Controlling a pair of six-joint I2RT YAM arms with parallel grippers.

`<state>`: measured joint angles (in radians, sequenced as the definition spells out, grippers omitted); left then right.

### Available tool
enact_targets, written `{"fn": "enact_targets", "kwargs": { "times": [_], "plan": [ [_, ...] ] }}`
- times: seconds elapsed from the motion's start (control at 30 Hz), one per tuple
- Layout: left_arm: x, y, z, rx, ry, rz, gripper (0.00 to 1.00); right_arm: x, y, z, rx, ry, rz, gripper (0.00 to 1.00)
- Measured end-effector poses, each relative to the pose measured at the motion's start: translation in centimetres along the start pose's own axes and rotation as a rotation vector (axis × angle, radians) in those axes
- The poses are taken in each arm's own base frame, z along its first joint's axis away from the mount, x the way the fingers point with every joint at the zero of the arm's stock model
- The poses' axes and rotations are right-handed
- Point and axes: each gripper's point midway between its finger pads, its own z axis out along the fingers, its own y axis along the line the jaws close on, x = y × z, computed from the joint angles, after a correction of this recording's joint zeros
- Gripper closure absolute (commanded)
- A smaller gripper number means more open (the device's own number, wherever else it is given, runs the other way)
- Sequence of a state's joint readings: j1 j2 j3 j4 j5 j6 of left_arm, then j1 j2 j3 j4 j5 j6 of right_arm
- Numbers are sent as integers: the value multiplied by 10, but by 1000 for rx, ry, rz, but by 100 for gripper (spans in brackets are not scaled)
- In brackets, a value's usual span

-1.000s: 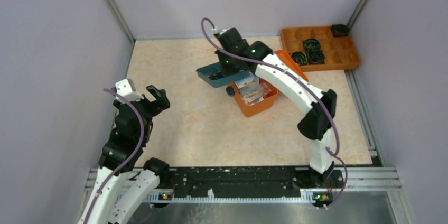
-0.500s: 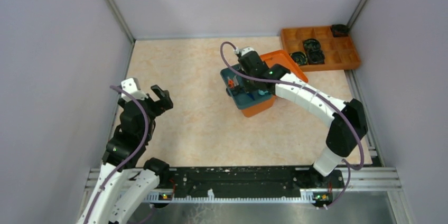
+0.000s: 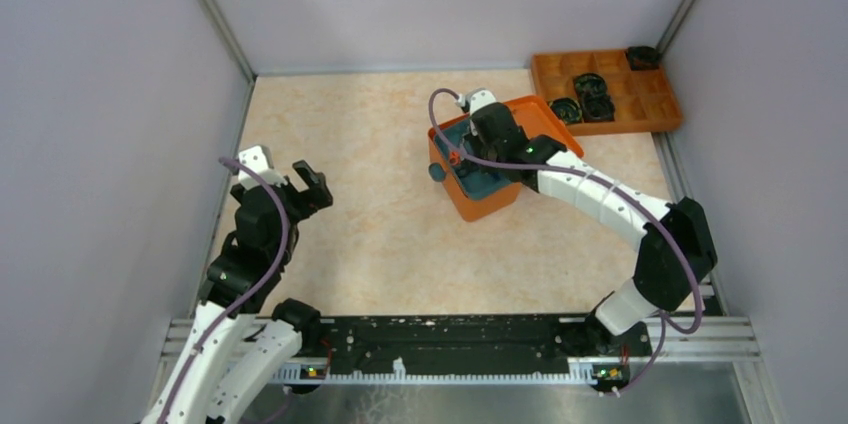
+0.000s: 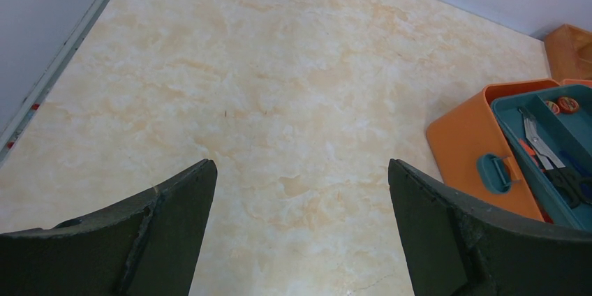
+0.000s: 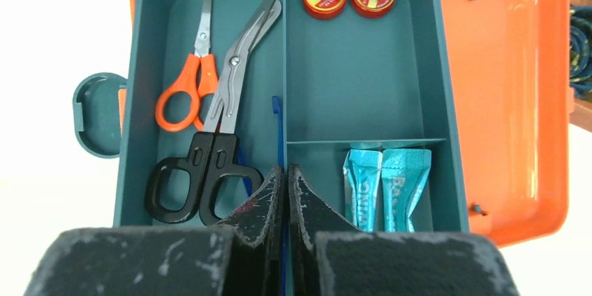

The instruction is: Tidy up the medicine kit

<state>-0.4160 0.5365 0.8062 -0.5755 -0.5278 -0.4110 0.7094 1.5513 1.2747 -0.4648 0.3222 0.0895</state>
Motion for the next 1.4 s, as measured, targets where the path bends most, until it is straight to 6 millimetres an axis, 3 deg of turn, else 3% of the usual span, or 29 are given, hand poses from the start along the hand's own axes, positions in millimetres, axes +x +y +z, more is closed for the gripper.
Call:
{"fn": "enact_targets", "kwargs": {
  "times": [0.4, 0.63, 0.93, 1.3, 1.4],
  "plan": [
    [2, -4, 3, 11, 7, 1, 1, -15, 0, 8, -79, -65, -22, 100],
    [4, -4, 4, 11, 12, 4, 1, -2, 1, 18, -114, -55, -5, 100],
    [7, -4, 5, 13, 19, 7, 1, -3, 2, 27, -123, -69, 19, 100],
    [9, -4, 5, 15, 23, 8, 1, 10, 6, 46, -136, -25, 33, 100],
    [9, -4, 5, 14, 25, 10, 1, 10, 6, 45, -134, -21, 40, 91]
  ]
}}
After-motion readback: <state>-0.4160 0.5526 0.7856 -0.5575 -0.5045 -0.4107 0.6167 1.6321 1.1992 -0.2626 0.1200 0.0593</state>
